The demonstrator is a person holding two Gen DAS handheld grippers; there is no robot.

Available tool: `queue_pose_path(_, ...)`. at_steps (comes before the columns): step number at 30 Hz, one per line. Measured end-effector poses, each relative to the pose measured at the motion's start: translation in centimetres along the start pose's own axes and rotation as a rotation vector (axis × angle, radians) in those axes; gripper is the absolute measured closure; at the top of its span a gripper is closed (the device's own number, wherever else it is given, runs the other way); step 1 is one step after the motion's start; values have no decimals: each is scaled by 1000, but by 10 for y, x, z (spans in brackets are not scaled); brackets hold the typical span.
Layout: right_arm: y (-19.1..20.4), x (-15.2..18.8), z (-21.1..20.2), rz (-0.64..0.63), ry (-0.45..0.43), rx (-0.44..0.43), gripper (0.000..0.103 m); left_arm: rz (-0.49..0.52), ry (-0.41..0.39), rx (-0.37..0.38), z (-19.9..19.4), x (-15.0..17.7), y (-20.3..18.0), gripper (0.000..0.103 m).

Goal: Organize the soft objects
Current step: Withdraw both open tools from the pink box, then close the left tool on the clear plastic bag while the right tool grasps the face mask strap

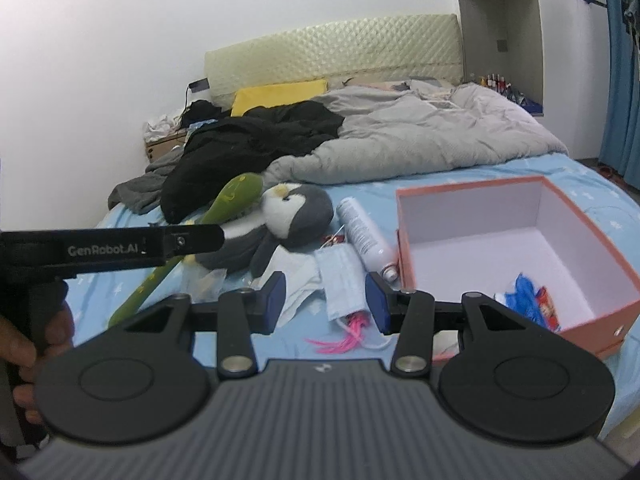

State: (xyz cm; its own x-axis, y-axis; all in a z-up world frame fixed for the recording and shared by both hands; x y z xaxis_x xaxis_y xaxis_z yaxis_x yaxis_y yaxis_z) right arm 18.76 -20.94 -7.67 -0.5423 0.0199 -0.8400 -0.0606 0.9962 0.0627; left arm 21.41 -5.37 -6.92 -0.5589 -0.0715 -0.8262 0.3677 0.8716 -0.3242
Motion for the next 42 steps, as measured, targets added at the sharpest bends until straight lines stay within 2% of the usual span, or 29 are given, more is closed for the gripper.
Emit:
queue_pose_path(9,23,28,-8,19,36,-11,56,-57,34,-79,-23,43,27,42)
queue_pose_path(15,35,48,-9,-13,63,6,56,-109,54,-117,-36,72,44,42)
queue_pose_path(23,45,67,-4,-38,104,10,56,-151,62,-164,-43,89,65,41)
queue_pose_path(25,47,67,1,-44,103,13,56,-159,65,-172,-40,91,71,37)
queue_pose_path(33,55,69,33,-78,125,12,56,-200,102,-203,-8,102,105,37)
queue_pose_path(42,62,72,93,-127,136,34,56,-208,143,-258,41,113,162,32)
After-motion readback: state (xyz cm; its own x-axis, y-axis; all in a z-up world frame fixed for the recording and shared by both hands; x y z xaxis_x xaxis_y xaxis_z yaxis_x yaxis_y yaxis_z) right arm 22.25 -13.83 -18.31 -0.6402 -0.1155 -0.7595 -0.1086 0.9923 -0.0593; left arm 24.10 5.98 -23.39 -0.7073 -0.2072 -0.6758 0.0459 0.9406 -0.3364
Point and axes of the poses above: each gripper's, at about its wrist camera, not at the fingertips, and z roughly the way its jaws point, y to its left, x to its underside, the point moved 9 cm from there along z, roughly the way its jaws point, and after that the axes turned 14 degrees about x, right-handed, at the moved point
